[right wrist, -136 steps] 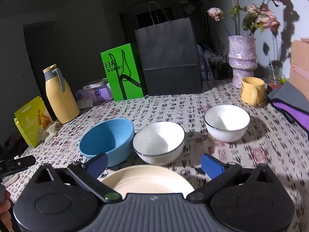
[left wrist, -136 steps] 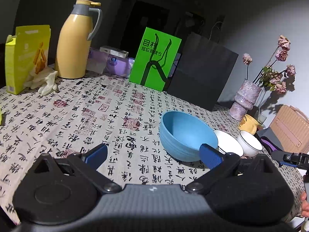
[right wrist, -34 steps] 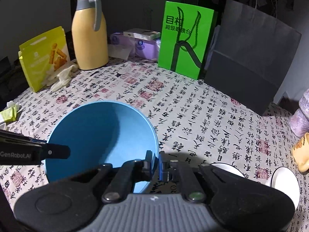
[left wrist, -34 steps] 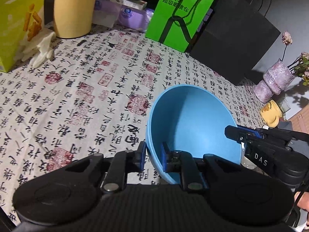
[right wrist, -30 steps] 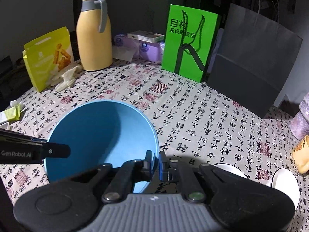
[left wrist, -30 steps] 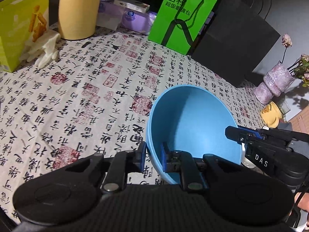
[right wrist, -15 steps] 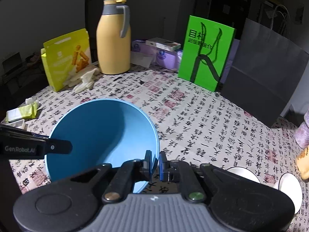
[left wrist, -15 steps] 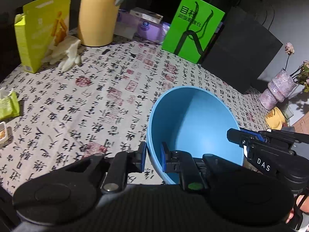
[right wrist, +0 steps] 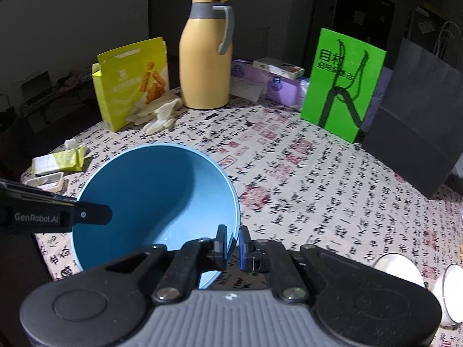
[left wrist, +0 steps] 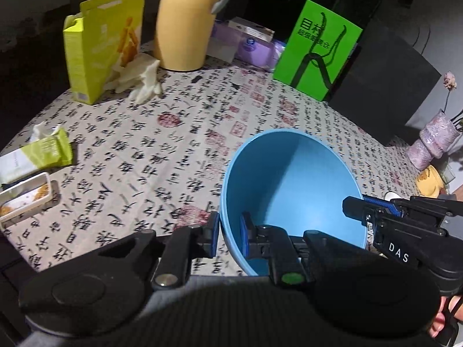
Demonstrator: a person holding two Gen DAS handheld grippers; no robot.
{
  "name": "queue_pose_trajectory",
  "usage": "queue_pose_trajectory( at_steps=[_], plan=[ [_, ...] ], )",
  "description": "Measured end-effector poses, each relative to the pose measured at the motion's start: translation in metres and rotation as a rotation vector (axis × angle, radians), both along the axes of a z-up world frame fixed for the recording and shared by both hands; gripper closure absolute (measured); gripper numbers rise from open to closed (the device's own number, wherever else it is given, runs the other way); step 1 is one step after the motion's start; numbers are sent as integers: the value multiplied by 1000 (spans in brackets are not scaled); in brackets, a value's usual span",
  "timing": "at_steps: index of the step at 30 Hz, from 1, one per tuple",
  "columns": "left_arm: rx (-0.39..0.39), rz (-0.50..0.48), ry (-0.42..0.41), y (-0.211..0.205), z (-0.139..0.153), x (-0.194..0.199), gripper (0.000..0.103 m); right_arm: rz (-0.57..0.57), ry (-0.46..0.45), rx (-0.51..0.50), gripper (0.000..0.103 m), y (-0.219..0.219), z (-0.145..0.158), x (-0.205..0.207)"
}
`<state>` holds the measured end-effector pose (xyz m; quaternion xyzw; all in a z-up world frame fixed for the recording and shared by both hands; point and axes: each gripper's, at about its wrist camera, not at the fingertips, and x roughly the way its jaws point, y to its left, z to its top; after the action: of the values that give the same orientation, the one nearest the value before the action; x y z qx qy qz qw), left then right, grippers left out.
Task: Organize plates and bowls
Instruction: 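Lift the blue bowl with both grippers and carry it over the cloth, then lower the blue bowl onto the cloth and open both grippers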
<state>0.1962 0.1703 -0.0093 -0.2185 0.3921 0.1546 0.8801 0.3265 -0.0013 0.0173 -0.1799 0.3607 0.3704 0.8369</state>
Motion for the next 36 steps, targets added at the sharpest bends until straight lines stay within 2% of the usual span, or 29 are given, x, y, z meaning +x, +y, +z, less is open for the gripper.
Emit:
queue_pose_trajectory(
  at_steps=[16, 36],
  plan=[
    [4, 67, 55, 38, -15, -32, 88, 74, 77, -9, 95, 42, -28, -24],
    [-37, 102, 109, 52, -40, -40, 88, 90, 148, -21, 95, 57, -56, -29]
  ],
)
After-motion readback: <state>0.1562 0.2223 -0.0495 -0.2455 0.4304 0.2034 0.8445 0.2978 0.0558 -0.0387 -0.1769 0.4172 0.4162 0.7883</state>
